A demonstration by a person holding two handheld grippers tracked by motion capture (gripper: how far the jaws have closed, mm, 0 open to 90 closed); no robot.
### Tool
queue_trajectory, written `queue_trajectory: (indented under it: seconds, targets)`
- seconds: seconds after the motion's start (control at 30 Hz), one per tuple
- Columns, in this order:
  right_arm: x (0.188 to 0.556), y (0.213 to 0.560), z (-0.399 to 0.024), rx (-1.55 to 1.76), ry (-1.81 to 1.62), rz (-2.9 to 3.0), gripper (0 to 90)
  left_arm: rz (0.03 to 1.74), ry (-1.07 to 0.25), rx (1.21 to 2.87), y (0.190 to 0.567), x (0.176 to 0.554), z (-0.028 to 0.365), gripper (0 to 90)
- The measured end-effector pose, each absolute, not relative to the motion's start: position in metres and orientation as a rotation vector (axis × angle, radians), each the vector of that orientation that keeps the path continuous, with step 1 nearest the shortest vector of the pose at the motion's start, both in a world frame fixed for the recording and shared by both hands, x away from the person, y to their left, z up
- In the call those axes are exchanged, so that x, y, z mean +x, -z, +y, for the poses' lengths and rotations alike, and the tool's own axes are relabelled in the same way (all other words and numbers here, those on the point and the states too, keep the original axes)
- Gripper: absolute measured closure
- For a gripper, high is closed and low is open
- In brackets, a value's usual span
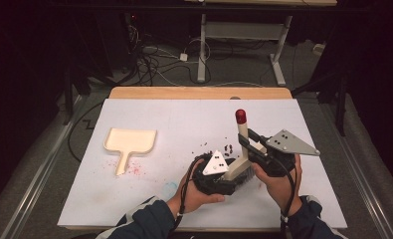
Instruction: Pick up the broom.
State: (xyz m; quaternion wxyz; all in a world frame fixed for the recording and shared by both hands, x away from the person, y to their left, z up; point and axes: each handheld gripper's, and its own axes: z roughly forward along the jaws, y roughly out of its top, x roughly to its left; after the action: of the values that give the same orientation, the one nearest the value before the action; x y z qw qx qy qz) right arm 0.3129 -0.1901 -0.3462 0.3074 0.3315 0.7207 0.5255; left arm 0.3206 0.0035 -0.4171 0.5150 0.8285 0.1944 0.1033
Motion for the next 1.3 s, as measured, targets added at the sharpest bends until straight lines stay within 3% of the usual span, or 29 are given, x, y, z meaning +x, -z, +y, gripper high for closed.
queue_trajectory:
  seconds: [0.2, 0.43, 0.7, 0.8, 0.9, 0.93, 1.03, 1.2, 1.3]
  targets:
    - [0.307, 0.344, -0.186, 0.837, -1.403, 1.901, 70.3, 0.466, -0.248, 1.975, 0.418, 0.324, 0.01, 55.2]
    - [0.306, 0.345, -0.186, 0.841, -1.414, 1.907, 70.2, 0.478, -0.287, 1.997, 0.417, 0.327, 0.017, 62.8]
    - [0.309, 0.34, -0.191, 0.759, -1.443, 1.985, 67.7, 0.435, -0.249, 2.035, 0.411, 0.334, 0.034, 65.4]
    - [0.313, 0.336, -0.194, 0.632, -1.447, 2.115, 57.7, 0.383, -0.25, 2.073, 0.406, 0.335, 0.047, 66.1]
    - [0.315, 0.337, -0.197, 0.496, -1.412, 2.206, 53.3, 0.317, -0.247, 2.117, 0.403, 0.332, 0.056, 66.0]
    - [0.32, 0.342, -0.198, 0.411, -1.377, 2.309, 47.5, 0.284, -0.251, 2.142, 0.403, 0.328, 0.063, 66.0]
    - [0.325, 0.354, -0.195, 0.321, -1.311, 2.455, 42.4, 0.246, -0.225, 2.171, 0.405, 0.325, 0.074, 66.0]
    - [0.333, 0.382, -0.18, 0.199, -1.223, 2.654, 41.0, 0.183, -0.164, 2.2, 0.409, 0.32, 0.085, 66.0]
    - [0.336, 0.397, -0.17, 0.112, -1.195, 2.734, 45.6, 0.159, -0.128, 2.201, 0.412, 0.318, 0.088, 65.9]
